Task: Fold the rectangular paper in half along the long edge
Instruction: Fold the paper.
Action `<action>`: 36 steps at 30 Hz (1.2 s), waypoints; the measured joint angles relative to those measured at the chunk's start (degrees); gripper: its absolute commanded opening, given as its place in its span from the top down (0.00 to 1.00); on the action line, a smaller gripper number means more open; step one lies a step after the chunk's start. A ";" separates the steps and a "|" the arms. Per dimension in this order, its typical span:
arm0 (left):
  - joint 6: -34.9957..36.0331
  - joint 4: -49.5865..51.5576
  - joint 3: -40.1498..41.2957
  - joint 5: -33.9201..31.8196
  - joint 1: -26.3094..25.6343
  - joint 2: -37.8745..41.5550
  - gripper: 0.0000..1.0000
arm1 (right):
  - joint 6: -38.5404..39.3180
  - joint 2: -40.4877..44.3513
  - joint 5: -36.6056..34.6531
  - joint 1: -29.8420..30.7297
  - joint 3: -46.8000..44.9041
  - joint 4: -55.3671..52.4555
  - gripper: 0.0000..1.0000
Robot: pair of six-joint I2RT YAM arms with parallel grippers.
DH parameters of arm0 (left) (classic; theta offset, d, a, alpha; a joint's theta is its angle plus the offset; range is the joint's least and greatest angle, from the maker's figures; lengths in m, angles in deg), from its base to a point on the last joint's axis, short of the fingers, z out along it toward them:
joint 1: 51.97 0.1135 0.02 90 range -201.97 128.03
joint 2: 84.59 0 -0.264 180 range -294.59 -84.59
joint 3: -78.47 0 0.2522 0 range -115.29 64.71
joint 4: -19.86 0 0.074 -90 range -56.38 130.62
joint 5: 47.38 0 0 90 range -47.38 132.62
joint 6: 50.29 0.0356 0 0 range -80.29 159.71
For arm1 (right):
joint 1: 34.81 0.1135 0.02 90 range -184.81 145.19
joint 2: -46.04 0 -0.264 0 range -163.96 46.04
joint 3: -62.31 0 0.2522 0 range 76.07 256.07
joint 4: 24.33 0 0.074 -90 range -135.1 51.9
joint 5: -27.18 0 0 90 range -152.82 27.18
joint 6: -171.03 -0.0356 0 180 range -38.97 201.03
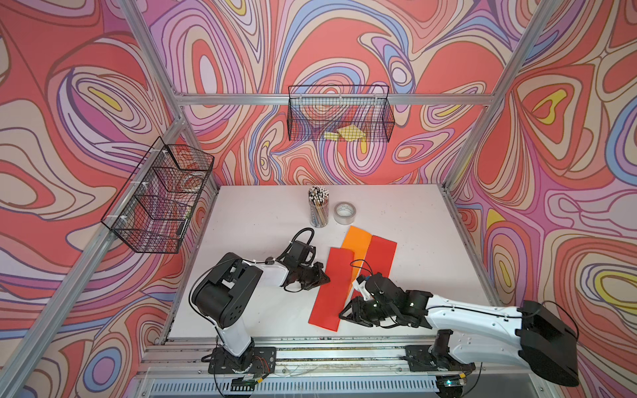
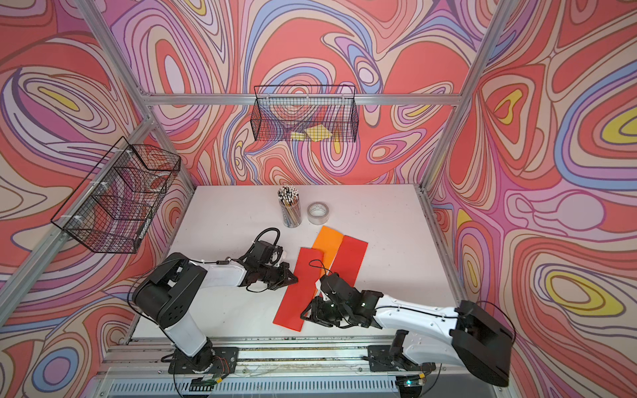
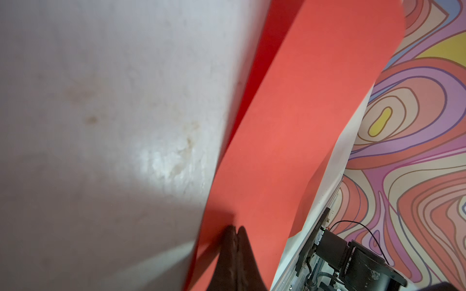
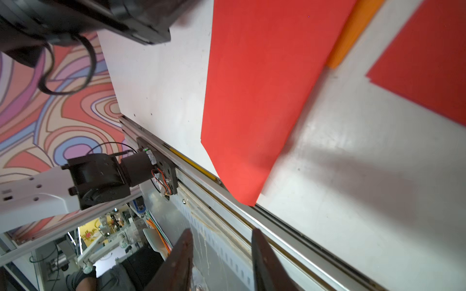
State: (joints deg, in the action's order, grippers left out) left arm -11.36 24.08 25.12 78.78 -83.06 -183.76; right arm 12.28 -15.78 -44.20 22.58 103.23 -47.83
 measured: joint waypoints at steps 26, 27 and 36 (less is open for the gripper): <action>-10.21 -2.45 2.95 -6.27 7.15 3.30 1.00 | 3.02 -17.97 -3.91 -0.15 2.36 15.30 0.47; -10.27 -2.25 2.97 -6.49 7.17 3.45 1.00 | 3.26 -19.52 -3.21 -0.20 2.97 16.98 0.47; -10.75 -1.90 2.97 -7.19 7.15 3.74 1.00 | 0.11 -29.29 -0.46 0.22 -0.09 37.27 0.50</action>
State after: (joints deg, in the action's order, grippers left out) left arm -22.12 22.18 28.09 71.59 -75.91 -180.03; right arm 12.39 -45.07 -44.66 22.80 103.14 -10.57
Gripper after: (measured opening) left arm 0.047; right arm 0.517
